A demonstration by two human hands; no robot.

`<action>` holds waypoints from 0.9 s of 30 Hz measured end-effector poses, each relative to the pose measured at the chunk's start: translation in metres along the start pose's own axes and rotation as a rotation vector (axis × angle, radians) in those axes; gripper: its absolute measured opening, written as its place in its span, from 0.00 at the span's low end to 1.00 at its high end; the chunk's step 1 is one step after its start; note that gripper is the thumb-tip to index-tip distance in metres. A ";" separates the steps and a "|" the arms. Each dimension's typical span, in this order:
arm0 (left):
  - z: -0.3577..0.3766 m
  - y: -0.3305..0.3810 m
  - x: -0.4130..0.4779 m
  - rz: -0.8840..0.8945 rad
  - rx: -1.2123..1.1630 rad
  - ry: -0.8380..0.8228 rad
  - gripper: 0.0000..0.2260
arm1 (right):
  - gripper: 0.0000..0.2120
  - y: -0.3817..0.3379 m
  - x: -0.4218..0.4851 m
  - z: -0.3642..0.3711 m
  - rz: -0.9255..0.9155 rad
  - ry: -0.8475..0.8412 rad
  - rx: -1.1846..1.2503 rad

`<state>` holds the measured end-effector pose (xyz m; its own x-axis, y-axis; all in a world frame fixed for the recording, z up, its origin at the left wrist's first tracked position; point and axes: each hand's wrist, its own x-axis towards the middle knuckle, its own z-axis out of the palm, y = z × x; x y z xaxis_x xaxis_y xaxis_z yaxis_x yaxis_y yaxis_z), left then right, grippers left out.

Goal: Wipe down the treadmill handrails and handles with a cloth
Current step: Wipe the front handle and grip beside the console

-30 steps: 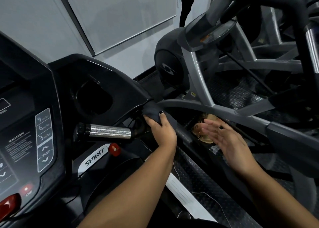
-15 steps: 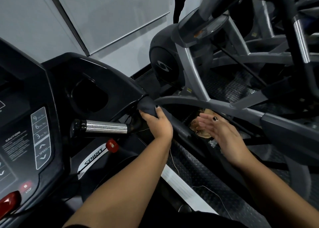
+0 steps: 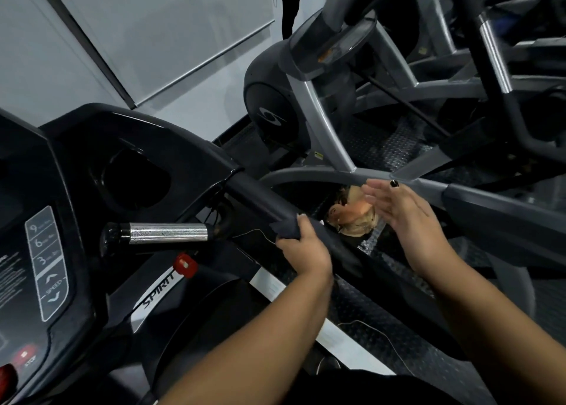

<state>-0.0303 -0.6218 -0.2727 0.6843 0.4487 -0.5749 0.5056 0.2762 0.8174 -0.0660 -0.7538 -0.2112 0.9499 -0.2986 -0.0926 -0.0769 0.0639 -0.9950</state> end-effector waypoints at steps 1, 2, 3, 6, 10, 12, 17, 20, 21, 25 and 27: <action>-0.001 0.004 0.005 0.003 -0.034 -0.004 0.27 | 0.26 -0.002 -0.002 0.000 -0.010 -0.009 0.005; -0.001 0.008 0.010 0.007 -0.072 -0.006 0.26 | 0.31 -0.003 -0.004 -0.001 -0.016 -0.014 0.015; -0.002 0.012 0.015 0.007 -0.117 -0.003 0.25 | 0.34 -0.003 -0.006 -0.002 -0.017 -0.013 0.018; -0.006 0.028 0.031 -0.002 -0.252 -0.010 0.25 | 0.25 -0.004 -0.016 -0.008 -0.002 -0.011 0.018; -0.011 0.044 0.037 -0.062 -0.375 -0.095 0.29 | 0.19 0.000 -0.025 -0.020 0.031 0.010 -0.017; -0.013 0.039 0.025 -0.155 -0.399 -0.153 0.32 | 0.18 0.003 -0.028 -0.024 0.042 0.029 -0.030; -0.022 0.009 -0.030 -0.442 -0.391 -0.309 0.37 | 0.19 0.003 -0.031 -0.031 0.063 0.043 -0.064; -0.023 0.001 -0.042 -0.528 -0.309 -0.306 0.39 | 0.19 -0.001 -0.030 -0.035 0.048 0.045 -0.067; -0.023 0.001 -0.047 -0.533 -0.270 -0.306 0.37 | 0.19 -0.002 -0.030 -0.036 0.048 0.058 -0.055; -0.028 0.001 -0.064 -0.541 -0.205 -0.310 0.31 | 0.18 -0.003 -0.029 -0.029 0.061 0.084 -0.029; -0.030 0.007 -0.069 -0.554 -0.226 -0.365 0.32 | 0.17 -0.004 -0.029 -0.023 0.054 0.082 -0.011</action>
<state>-0.0901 -0.6251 -0.2257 0.5097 -0.1123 -0.8530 0.7363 0.5697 0.3650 -0.1004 -0.7671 -0.2053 0.9164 -0.3720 -0.1481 -0.1307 0.0717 -0.9888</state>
